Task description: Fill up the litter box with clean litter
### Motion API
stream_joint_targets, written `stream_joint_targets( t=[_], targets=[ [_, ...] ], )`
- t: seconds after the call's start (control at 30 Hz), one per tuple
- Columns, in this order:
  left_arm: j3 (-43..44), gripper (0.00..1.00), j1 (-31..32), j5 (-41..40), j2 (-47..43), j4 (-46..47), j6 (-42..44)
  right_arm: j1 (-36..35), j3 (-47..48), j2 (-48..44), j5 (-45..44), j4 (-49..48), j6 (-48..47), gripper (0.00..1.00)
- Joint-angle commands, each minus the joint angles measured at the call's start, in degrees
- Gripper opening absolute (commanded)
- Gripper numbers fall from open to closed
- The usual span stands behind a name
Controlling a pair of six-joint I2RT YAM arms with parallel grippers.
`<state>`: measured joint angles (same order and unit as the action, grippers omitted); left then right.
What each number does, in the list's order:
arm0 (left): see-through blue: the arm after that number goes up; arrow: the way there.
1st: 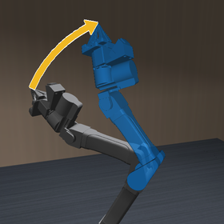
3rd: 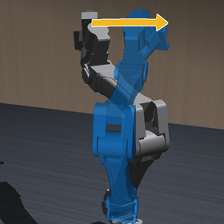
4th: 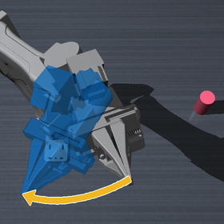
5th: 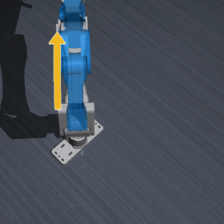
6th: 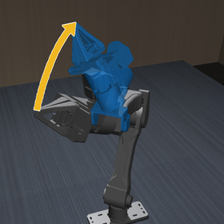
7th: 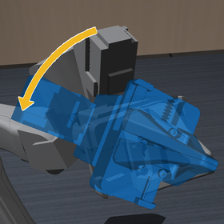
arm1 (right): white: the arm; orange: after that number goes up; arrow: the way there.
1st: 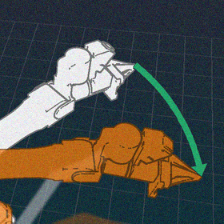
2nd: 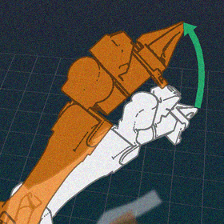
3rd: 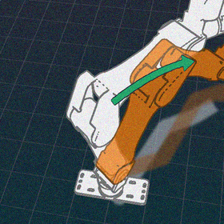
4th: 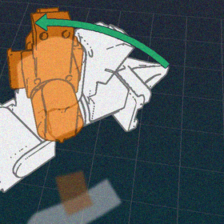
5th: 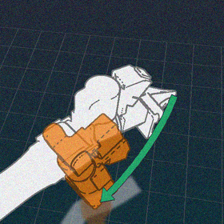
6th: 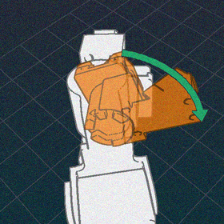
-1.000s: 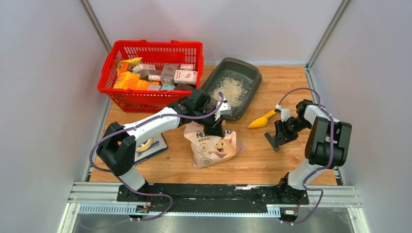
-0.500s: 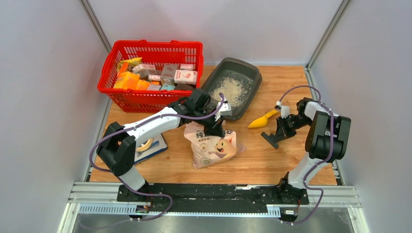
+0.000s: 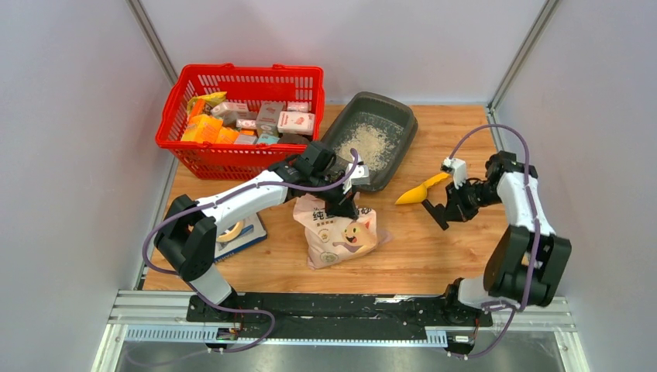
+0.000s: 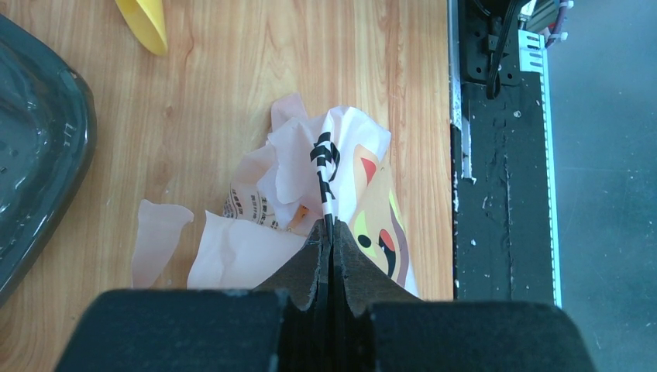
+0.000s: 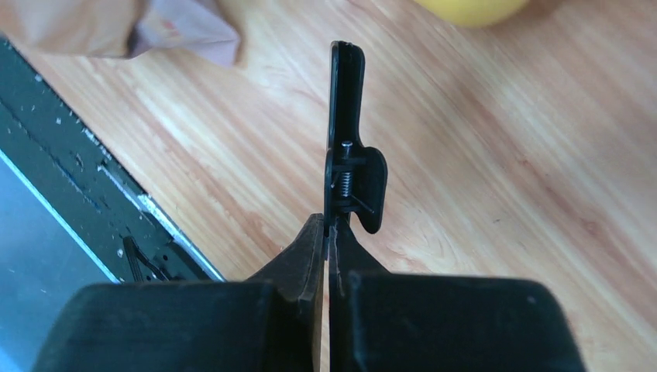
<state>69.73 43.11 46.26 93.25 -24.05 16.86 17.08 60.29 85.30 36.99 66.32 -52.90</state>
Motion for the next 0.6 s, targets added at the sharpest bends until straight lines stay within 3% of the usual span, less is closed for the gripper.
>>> stream_joint_targets(
  t=[0.0, 0.13, 0.2, 0.37, 0.57],
  targets=[
    [2.33, 0.00, 0.22, 1.55, 0.09, -2.05, 0.98, -1.52, 2.98, -9.87, 7.72, 13.01, -15.37, 0.00],
    [2.69, 0.00, 0.22, 2.08, 0.35, -1.79, 0.89, -6.96, 4.22, -18.13, 9.76, 16.55, -20.39, 0.00],
    [2.86, 0.00, 0.22, 2.43, 0.70, -1.70, 0.54, -12.93, 4.74, -19.55, 10.03, 17.26, -19.70, 0.00],
    [3.39, 0.00, 0.22, 2.78, 0.97, -1.08, -0.34, -24.79, 6.50, -18.86, 11.69, 16.03, -14.69, 0.00],
    [3.04, 0.00, 0.22, 2.26, 0.53, -1.52, 0.19, -29.64, 8.78, -16.75, 12.58, 14.80, -12.93, 0.00]
  ],
)
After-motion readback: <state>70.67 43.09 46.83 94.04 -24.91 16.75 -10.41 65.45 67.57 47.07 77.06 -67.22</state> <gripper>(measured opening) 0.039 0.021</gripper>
